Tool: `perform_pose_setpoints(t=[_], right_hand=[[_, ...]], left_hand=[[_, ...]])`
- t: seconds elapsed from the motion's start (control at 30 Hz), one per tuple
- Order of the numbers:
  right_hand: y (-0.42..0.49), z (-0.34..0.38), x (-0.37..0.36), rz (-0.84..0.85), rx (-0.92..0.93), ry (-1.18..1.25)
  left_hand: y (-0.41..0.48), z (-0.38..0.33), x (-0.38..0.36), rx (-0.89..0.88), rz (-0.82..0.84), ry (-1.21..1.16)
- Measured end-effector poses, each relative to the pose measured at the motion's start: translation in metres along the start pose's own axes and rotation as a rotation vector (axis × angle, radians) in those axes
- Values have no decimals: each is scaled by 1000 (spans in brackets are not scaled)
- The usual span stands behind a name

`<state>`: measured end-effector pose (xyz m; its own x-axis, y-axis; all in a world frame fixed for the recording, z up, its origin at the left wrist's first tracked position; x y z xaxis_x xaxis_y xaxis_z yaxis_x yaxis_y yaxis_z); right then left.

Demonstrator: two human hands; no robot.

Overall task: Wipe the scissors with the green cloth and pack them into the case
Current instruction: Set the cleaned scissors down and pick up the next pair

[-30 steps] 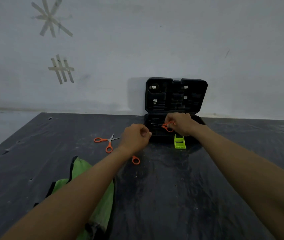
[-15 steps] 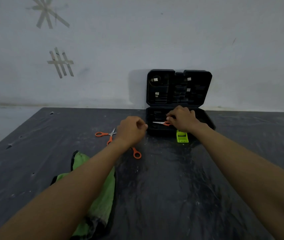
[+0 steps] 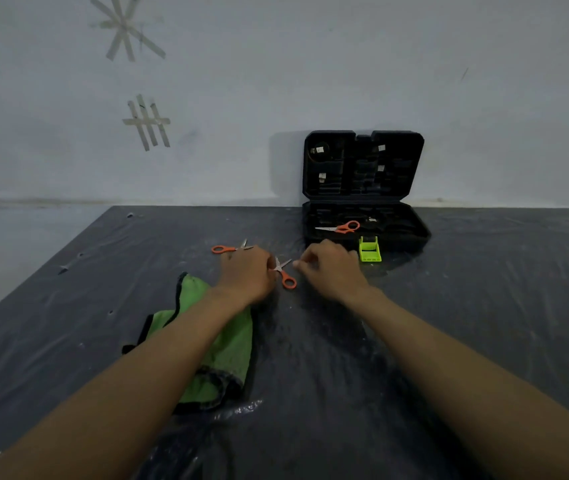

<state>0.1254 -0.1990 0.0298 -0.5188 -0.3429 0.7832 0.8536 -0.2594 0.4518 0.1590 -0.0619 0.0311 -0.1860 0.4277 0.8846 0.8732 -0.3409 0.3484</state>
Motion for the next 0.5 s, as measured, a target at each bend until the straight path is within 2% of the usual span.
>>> perform_pose_setpoints(t=[0.23,0.5], right_hand=[[-24,17,-26,54,-76,0],[-33,10,-15,2,-129,7]], left_hand=[[-4,14,5,58,-71,6],[-5,5,-4,53,-66,145]])
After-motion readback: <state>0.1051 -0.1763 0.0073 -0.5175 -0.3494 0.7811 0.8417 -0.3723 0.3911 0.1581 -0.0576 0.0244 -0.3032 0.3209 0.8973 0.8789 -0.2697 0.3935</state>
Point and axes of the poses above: each hand's wrist, its own y-axis towards the middle knuckle, its own x-axis out of the back of the hand, z = x × y, the point moved 10 cm from there along y, towards the middle knuckle, and after that the axes turned 11 degrees about -z, right-handed, at the moved point
